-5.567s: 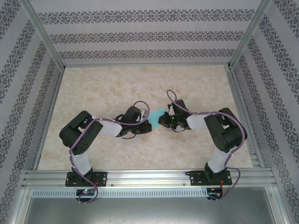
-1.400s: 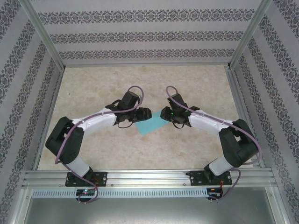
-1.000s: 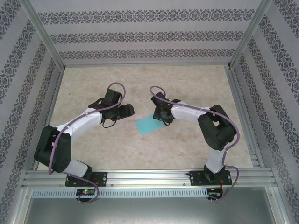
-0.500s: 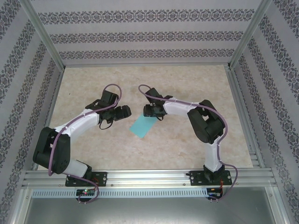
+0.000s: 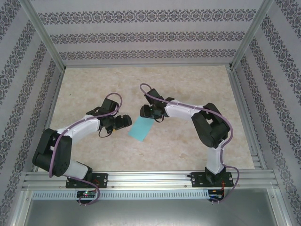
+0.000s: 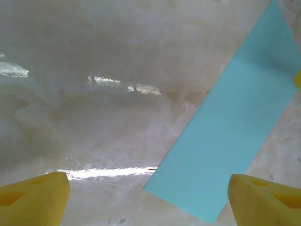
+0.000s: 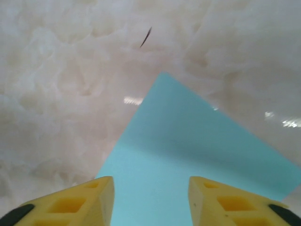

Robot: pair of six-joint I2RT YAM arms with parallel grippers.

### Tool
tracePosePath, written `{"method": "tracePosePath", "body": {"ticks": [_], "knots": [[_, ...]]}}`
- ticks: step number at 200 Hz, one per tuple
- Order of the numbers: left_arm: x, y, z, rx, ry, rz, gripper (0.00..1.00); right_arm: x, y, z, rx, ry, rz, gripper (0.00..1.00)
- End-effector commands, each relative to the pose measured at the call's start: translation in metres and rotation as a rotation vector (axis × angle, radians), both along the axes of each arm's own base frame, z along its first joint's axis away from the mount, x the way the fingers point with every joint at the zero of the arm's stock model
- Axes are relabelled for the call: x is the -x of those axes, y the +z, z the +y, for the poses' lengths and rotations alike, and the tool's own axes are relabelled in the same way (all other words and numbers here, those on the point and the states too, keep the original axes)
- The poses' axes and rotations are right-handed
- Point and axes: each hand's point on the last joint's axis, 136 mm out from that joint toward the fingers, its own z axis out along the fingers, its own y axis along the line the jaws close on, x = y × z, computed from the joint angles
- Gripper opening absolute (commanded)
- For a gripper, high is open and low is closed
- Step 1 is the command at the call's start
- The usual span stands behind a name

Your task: Fold a paper plane with a square sheet of paper (pick it up from the middle)

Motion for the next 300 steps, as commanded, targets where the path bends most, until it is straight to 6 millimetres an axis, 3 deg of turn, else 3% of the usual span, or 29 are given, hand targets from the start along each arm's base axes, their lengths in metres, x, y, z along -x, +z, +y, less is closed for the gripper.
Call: {"method": "tracePosePath", "body": {"ticks": [1, 32, 75, 107, 130, 159, 182, 206, 241, 300], "knots": [[-0.006, 0.01, 0.016, -0.049, 0.074, -0.047, 0.87, 0.025, 0.004, 0.023, -0.049, 0.014, 0.061, 0.37], [-0.009, 0.015, 0.029, -0.096, 0.133, -0.074, 0.86, 0.057, -0.016, 0.036, -0.025, 0.111, 0.141, 0.2], [-0.011, 0.015, 0.028, -0.088, 0.148, -0.076, 0.86, 0.089, -0.034, 0.036, 0.022, 0.219, 0.207, 0.17], [-0.012, 0.013, 0.026, -0.078, 0.143, -0.069, 0.86, 0.113, -0.052, 0.011, 0.118, 0.301, 0.264, 0.17], [-0.012, 0.011, 0.023, -0.072, 0.126, -0.064, 0.87, 0.119, -0.059, -0.012, 0.199, 0.339, 0.277, 0.17], [-0.011, 0.012, 0.017, -0.045, 0.101, -0.062, 0.86, 0.103, -0.053, -0.044, 0.298, 0.302, 0.239, 0.17], [-0.009, 0.013, 0.008, -0.011, 0.061, -0.061, 0.86, 0.084, -0.018, -0.035, 0.208, 0.255, 0.134, 0.22], [-0.006, 0.015, -0.005, 0.043, 0.02, -0.057, 0.86, 0.053, 0.012, -0.031, 0.117, 0.104, 0.04, 0.39], [0.002, 0.014, -0.033, 0.113, -0.054, -0.041, 0.82, 0.01, 0.002, -0.059, 0.145, -0.117, 0.041, 0.46], [0.021, 0.003, -0.075, 0.192, -0.139, 0.02, 0.68, -0.02, -0.005, -0.043, 0.117, -0.11, 0.034, 0.45]]}}
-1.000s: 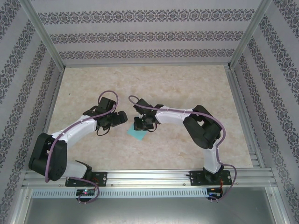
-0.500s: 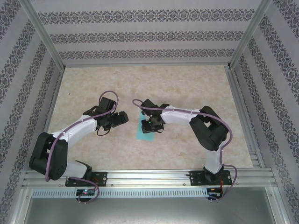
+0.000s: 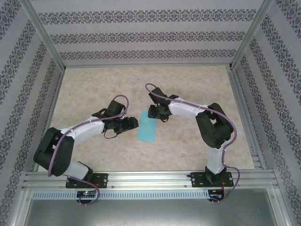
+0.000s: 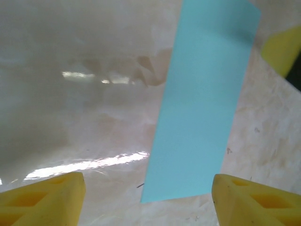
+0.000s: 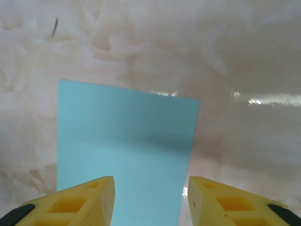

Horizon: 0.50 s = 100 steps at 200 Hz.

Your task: Fold a paper plane with a square sheet of paper (pick it up from the middle)

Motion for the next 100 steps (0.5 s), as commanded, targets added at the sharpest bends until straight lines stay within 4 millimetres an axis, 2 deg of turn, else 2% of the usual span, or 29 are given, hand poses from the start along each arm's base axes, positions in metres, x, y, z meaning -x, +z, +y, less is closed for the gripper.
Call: {"method": "tracePosePath", "body": {"ticks": [1, 53, 100], "knots": [[0.005, 0.0, -0.021, 0.065, -0.035, 0.007, 0.68, -0.017, 0.0, 0.009, -0.026, -0.024, -0.024, 0.45], [0.017, -0.012, -0.035, 0.054, -0.061, 0.059, 0.66, -0.025, -0.024, 0.001, -0.055, -0.053, 0.007, 0.44], [0.026, -0.018, -0.041, 0.036, -0.065, 0.105, 0.71, -0.015, -0.051, -0.014, -0.061, -0.1, 0.076, 0.43]]}}
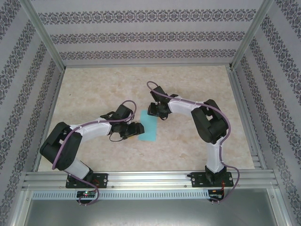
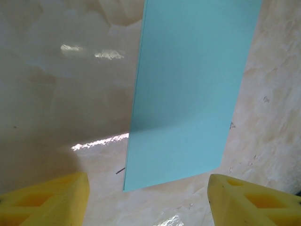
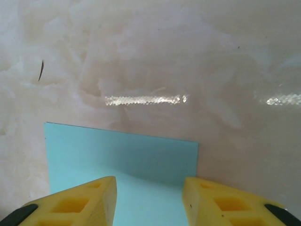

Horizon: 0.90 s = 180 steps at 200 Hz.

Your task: Fold a paper plane with a square sheet of paper (pick it up from the middle)

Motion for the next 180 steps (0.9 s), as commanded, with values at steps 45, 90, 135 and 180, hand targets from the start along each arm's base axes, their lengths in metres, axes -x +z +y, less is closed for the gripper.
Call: {"method": "tracePosePath", "body": {"ticks": [45, 90, 135, 180], "knots": [[0.004, 0.002, -0.015, 0.023, -0.002, 0.03, 0.74, 0.017, -0.045, -0.027, 0.015, -0.09, 0.115, 0.43], [0.005, 0.007, -0.024, 0.041, -0.029, 0.025, 0.64, 0.023, -0.056, -0.037, 0.036, -0.117, 0.146, 0.4], [0.005, 0.002, -0.027, 0.029, -0.04, 0.035, 0.64, 0.025, -0.062, -0.041, 0.044, -0.124, 0.156, 0.39], [0.0, 0.004, -0.028, 0.015, -0.051, 0.02, 0.64, 0.027, -0.063, -0.042, 0.046, -0.126, 0.161, 0.38]]}}
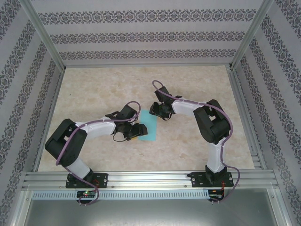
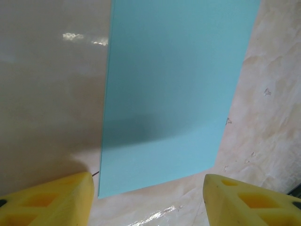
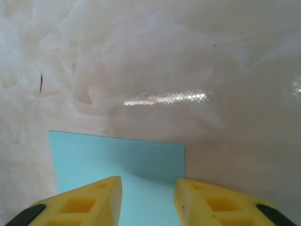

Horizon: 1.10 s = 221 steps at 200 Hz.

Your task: Fold a paper plane with a square sheet of paper (pick it up from the middle)

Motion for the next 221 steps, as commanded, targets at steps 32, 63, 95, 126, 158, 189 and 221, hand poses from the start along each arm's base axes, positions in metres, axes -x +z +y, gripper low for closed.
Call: {"method": "tracePosePath", "body": {"ticks": [32, 63, 95, 126, 158, 189, 221], "knots": [[-0.004, 0.005, -0.011, 0.004, -0.034, -0.016, 0.64, 0.029, -0.06, -0.036, 0.139, -0.045, 0.144, 0.38], [-0.008, 0.004, -0.008, -0.026, -0.028, -0.03, 0.64, 0.03, -0.061, -0.035, 0.138, -0.041, 0.148, 0.38], [-0.011, 0.002, -0.008, -0.04, -0.03, -0.034, 0.66, 0.031, -0.062, -0.036, 0.139, -0.041, 0.151, 0.38], [-0.012, -0.003, -0.009, -0.046, -0.029, -0.027, 0.66, 0.032, -0.064, -0.036, 0.137, -0.038, 0.156, 0.38], [-0.014, -0.003, -0.008, -0.06, -0.027, -0.036, 0.66, 0.033, -0.065, -0.034, 0.129, -0.035, 0.158, 0.38], [-0.012, -0.003, -0.012, -0.048, -0.04, -0.033, 0.67, 0.034, -0.065, -0.034, 0.129, -0.034, 0.162, 0.38], [-0.009, -0.002, -0.021, -0.013, -0.057, -0.024, 0.66, 0.035, -0.066, -0.034, 0.129, -0.034, 0.162, 0.38]]}}
